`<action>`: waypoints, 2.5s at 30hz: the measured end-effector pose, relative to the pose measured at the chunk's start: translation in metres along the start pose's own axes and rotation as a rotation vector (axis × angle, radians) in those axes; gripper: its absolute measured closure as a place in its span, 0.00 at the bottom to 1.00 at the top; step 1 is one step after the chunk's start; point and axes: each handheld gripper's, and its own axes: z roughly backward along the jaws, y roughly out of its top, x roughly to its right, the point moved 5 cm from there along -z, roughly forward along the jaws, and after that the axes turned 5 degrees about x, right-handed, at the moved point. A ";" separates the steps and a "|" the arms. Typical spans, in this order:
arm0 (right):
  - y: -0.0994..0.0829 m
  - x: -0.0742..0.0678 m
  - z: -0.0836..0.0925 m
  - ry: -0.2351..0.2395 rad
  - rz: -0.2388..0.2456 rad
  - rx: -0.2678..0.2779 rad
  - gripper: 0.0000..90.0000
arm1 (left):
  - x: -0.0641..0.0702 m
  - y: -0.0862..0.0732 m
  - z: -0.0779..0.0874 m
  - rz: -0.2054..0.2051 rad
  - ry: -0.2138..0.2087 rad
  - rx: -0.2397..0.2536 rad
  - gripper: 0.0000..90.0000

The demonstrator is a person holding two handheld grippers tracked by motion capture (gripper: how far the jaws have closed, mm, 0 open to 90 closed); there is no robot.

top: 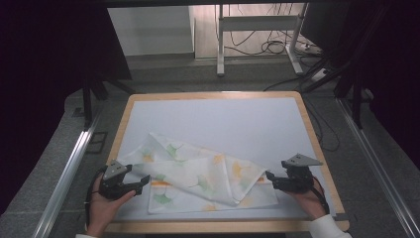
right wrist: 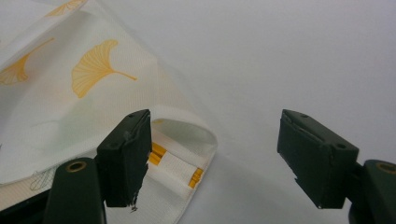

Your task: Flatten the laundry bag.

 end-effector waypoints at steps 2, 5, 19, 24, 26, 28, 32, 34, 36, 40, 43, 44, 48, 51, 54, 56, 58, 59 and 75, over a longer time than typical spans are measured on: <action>-0.001 0.000 0.000 -0.003 0.004 -0.005 0.29 | 0.000 0.000 0.001 0.003 -0.002 0.003 0.22; -0.001 0.000 0.000 -0.004 0.005 -0.009 0.30 | 0.000 0.000 0.000 0.004 -0.002 0.001 0.22; 0.012 -0.008 0.004 0.030 0.056 0.009 0.32 | 0.003 -0.001 0.000 -0.002 -0.031 -0.007 0.23; 0.025 -0.014 0.007 0.045 0.077 0.002 0.33 | 0.002 0.001 0.003 0.015 -0.019 0.007 0.23; 0.030 -0.018 0.008 0.054 0.080 -0.002 0.33 | 0.001 0.001 0.004 0.020 -0.021 0.012 0.23; 0.035 -0.023 0.007 0.067 0.085 -0.001 0.34 | 0.002 0.001 0.003 0.016 -0.024 0.009 0.23; 0.046 -0.031 0.004 0.088 0.093 0.000 0.34 | 0.004 0.001 0.002 0.007 -0.020 0.003 0.24; 0.049 -0.033 0.004 0.093 0.089 0.001 0.34 | 0.003 0.001 0.002 0.008 -0.021 0.003 0.24; 0.053 -0.036 0.003 0.106 0.083 0.006 0.33 | 0.003 0.000 0.002 0.010 -0.021 0.004 0.25; 0.060 -0.043 0.002 0.127 0.086 0.017 0.34 | 0.004 0.000 0.001 0.007 -0.022 0.005 0.25; 0.062 -0.050 0.000 0.142 0.095 0.018 0.34 | 0.006 0.000 -0.001 0.003 -0.022 -0.003 0.24; 0.062 -0.052 -0.001 0.149 0.092 0.016 0.34 | 0.006 0.000 -0.001 0.004 -0.022 -0.004 0.24; 0.061 -0.060 -0.006 0.165 0.110 -0.001 0.34 | 0.009 0.000 -0.003 -0.002 -0.029 -0.006 0.24; 0.061 -0.066 -0.008 0.177 0.120 -0.010 0.35 | 0.009 0.000 -0.003 -0.008 -0.032 -0.007 0.24; 0.061 -0.069 -0.011 0.183 0.126 -0.018 0.35 | 0.009 0.000 -0.003 -0.007 -0.033 -0.007 0.24; 0.060 -0.071 -0.014 0.186 0.126 -0.025 0.35 | 0.009 0.000 -0.003 -0.006 -0.034 -0.007 0.24; 0.059 -0.073 -0.017 0.188 0.131 -0.032 0.35 | 0.009 0.000 -0.003 -0.008 -0.034 -0.008 0.24; 0.059 -0.075 -0.018 0.190 0.136 -0.035 0.35 | 0.009 -0.001 -0.003 -0.008 -0.035 -0.009 0.24; 0.058 -0.096 -0.037 0.225 0.163 -0.074 0.34 | 0.010 -0.001 -0.004 -0.013 -0.042 -0.018 0.24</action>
